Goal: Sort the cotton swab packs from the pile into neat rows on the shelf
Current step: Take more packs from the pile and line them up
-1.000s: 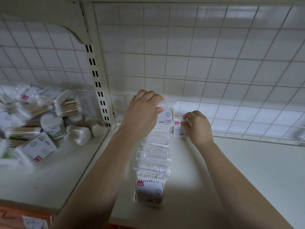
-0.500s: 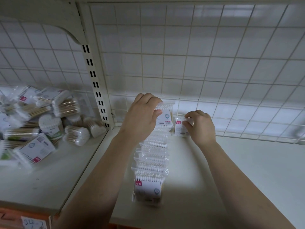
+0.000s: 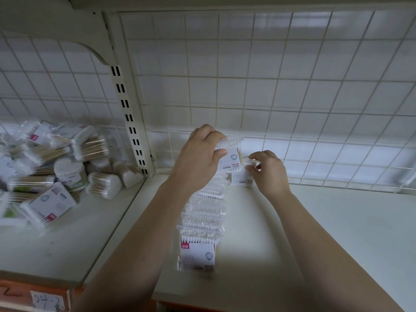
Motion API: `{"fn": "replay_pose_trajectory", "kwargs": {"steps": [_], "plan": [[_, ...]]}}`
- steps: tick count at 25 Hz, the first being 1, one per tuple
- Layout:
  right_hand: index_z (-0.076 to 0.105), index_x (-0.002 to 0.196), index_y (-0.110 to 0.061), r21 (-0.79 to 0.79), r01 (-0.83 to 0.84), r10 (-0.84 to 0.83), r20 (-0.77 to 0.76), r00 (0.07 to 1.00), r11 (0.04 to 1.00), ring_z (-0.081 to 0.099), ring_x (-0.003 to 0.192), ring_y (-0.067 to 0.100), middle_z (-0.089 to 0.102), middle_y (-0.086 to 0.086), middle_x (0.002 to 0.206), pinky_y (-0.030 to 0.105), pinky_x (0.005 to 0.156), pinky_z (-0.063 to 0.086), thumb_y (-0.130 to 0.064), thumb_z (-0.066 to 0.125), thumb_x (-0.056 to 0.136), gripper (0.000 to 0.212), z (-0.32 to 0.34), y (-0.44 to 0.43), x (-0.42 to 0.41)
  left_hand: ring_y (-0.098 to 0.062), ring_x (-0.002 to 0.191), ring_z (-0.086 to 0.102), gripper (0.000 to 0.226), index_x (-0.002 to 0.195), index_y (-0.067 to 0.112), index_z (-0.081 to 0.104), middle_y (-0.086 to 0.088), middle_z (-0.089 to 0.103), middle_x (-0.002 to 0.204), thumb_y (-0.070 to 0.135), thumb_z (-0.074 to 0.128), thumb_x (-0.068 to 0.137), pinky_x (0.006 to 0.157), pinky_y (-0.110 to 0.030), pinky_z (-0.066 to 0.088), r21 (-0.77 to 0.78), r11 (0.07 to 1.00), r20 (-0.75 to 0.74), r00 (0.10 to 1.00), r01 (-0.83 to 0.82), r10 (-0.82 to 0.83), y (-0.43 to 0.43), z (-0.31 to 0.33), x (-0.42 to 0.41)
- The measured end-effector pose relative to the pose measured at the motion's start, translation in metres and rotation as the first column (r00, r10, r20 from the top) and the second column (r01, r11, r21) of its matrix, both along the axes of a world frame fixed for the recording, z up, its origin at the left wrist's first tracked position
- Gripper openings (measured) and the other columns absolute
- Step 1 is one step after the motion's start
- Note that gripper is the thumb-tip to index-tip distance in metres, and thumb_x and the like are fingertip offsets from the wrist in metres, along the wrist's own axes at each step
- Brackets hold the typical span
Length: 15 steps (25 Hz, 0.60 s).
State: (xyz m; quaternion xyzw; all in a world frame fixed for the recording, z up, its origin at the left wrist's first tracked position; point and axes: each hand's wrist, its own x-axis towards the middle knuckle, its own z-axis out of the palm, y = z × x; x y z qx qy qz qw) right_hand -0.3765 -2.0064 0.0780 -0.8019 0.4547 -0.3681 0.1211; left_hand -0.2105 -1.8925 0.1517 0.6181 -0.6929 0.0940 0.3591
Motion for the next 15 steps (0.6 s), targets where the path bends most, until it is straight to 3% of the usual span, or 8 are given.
{"fn": "replay_pose_trajectory", "kwargs": {"steps": [6,11,15], "plan": [[0.061,0.116,-0.011,-0.008,0.039,-0.039,-0.005,0.999,0.999,0.062,0.079,0.024,0.057,0.006,0.112,0.027,0.069,0.041,-0.013,0.065,0.084,0.032,-0.003,0.008,-0.026,-0.019,0.098,0.053,0.024,0.111,0.007,0.062,-0.005,0.055,0.106,0.020,0.062,0.090,0.086,-0.021,0.036,-0.008,0.996,0.014,0.996,0.089,-0.089,-0.016,0.002,-0.017],[0.063,0.112,-0.011,0.059,0.083,-0.076,-0.117,0.990,0.995,0.058,0.095,0.026,0.061,0.007,0.105,0.028,0.070,0.040,-0.014,0.063,0.083,0.029,-0.022,0.012,-0.059,-0.018,0.091,0.053,0.021,0.102,0.012,0.065,0.002,0.055,0.095,0.024,0.067,0.085,0.078,-0.028,0.040,0.108,0.978,0.059,0.981,0.177,-0.184,-0.031,-0.005,-0.024],[0.066,0.106,-0.010,0.121,0.129,-0.104,-0.191,0.976,0.984,0.052,0.099,0.030,0.062,0.009,0.099,0.030,0.072,0.041,-0.013,0.058,0.082,0.025,-0.039,0.015,-0.070,-0.017,0.097,0.051,0.024,0.105,0.021,0.066,0.005,0.059,0.099,0.032,0.068,0.083,0.081,-0.032,0.042,0.253,0.962,0.158,0.976,0.105,-0.148,-0.043,-0.015,-0.030]]}}
